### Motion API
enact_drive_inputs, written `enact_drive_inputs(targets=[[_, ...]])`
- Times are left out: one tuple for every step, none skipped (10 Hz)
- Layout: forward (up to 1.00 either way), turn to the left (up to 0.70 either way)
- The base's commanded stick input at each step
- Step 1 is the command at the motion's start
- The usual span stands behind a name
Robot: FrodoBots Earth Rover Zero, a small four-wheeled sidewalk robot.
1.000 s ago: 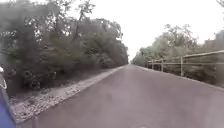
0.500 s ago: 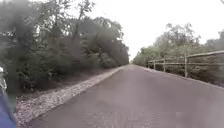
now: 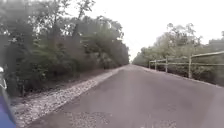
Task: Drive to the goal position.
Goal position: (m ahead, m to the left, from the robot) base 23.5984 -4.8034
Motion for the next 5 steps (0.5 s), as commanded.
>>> enact_drive_inputs(targets=[[0.70, 0.00], [0.70, 0.00], [0.70, 0.00], [0.70, 0.00], [0.70, 0.00]])
